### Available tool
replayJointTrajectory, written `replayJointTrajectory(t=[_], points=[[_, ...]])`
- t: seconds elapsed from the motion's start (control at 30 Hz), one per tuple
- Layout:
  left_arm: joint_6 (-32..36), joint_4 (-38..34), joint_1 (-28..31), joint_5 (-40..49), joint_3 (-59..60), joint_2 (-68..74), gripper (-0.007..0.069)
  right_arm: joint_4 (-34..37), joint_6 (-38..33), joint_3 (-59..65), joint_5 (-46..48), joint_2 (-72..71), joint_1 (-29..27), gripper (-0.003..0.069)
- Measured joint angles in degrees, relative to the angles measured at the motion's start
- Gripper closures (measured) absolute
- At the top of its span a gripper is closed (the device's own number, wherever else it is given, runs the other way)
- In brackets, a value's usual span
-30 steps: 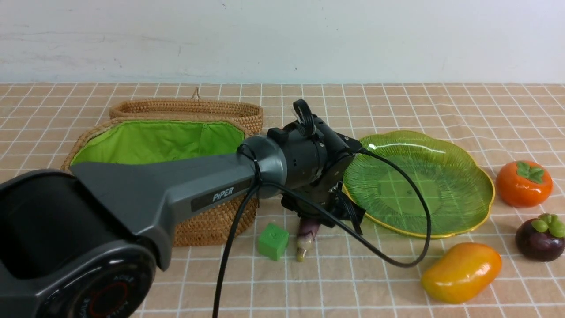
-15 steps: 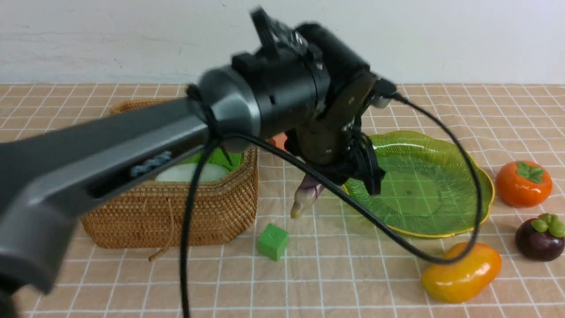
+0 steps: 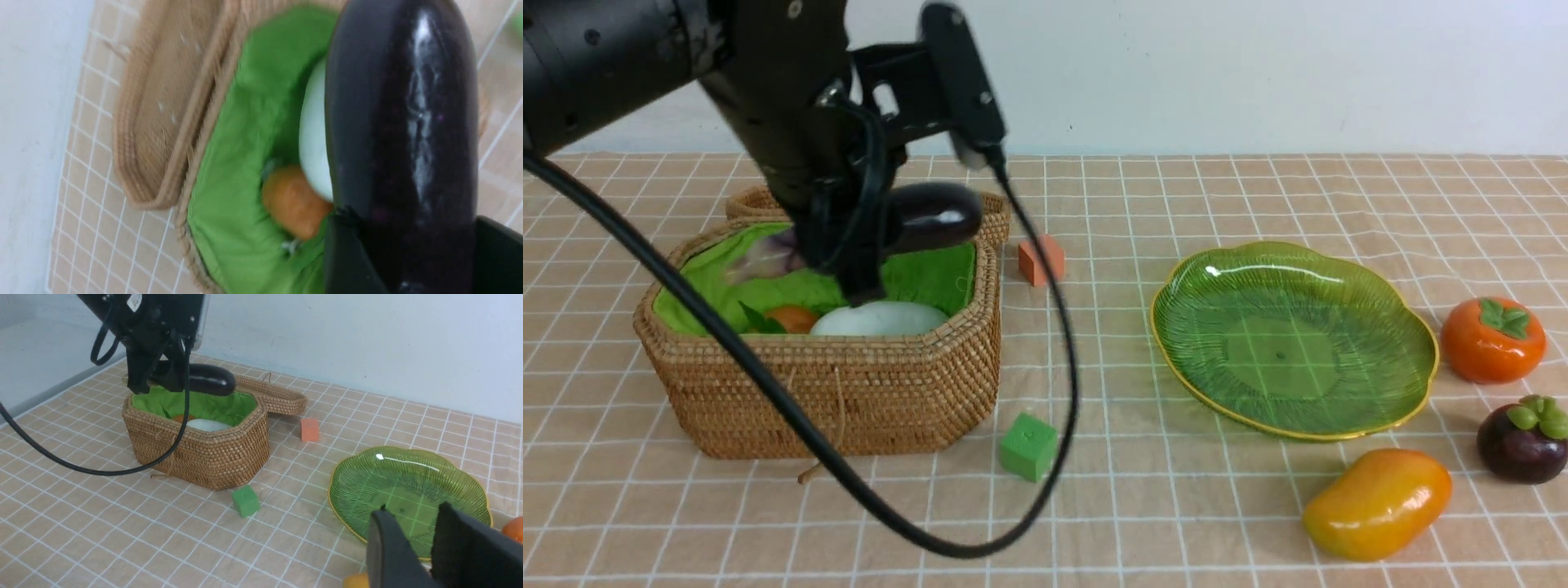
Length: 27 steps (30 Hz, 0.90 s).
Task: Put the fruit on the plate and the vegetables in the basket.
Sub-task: Use the left arm to grab an eggplant and put it into the left basket, then use the right arm to grab a mango and put it into the right plate
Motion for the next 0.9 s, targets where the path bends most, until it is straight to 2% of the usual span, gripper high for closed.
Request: replayJointTrajectory(t=[0.1,0.23,0.3,0.33,0.37,0.47,0.57,0.6,0.7,0.73,0.77,0.8,0.87,0.9], points=[[1.68,-0.04,2.93,-2.85,0.90,2.32,0.0280,0.00,-0.04,0.00,0.00,0.00,0.00,0.0472],[-1.21,0.48,4.30,-6.02,1.10,4.60,0.0272,0.05,-0.04,0.00,-0.02,0.00,0.00,0.0472],[-5.14,1.96,4.43,-6.37,1.10,4.85,0.0195,0.24,0.37,0.00,0.78,0.39,0.00,0.0470],[-7.66,2.54,4.43,-6.37,1.10,4.78,0.0134,0.24,0.83,0.00,1.51,0.94,0.00,0.0469],[-8.95,2.67,4.43,-6.37,1.10,4.70,0.0113,0.24,1.01,0.00,1.72,1.22,0.00,0.0469],[-15.20,2.67,4.43,-4.75,1.10,3.58,-0.0015,0.49,2.19,0.00,3.44,4.70,0.00,0.0466],[-20.51,1.22,4.26,-3.00,1.10,1.49,-0.0017,1.02,2.60,0.06,5.08,8.63,0.00,0.0466],[-23.12,0.85,3.54,-2.71,1.10,-0.49,0.0029,1.50,2.73,0.12,5.72,10.91,0.00,0.0466],[-29.50,0.35,-0.15,-3.37,1.10,-6.67,0.0232,2.03,2.93,0.12,6.50,16.12,0.00,0.0463],[-32.42,-0.30,-2.05,-3.71,1.10,-9.35,0.0335,2.03,2.94,0.16,6.58,17.97,0.00,0.0463],[-32.42,-0.30,-2.45,-3.77,1.10,-9.91,0.0356,2.03,2.94,0.16,6.58,17.97,0.00,0.0463],[-38.04,-2.41,-6.08,-3.78,1.10,-14.90,0.0537,2.03,2.99,0.30,6.63,21.77,0.00,0.0462],[-41.55,-4.81,-9.90,-3.78,2.17,-19.88,0.0634,1.97,3.14,0.37,6.63,25.35,0.00,0.0459],[-41.77,-5.02,-10.26,-3.78,2.42,-21.02,0.0638,1.97,3.20,0.37,6.63,25.75,0.00,0.0457]])
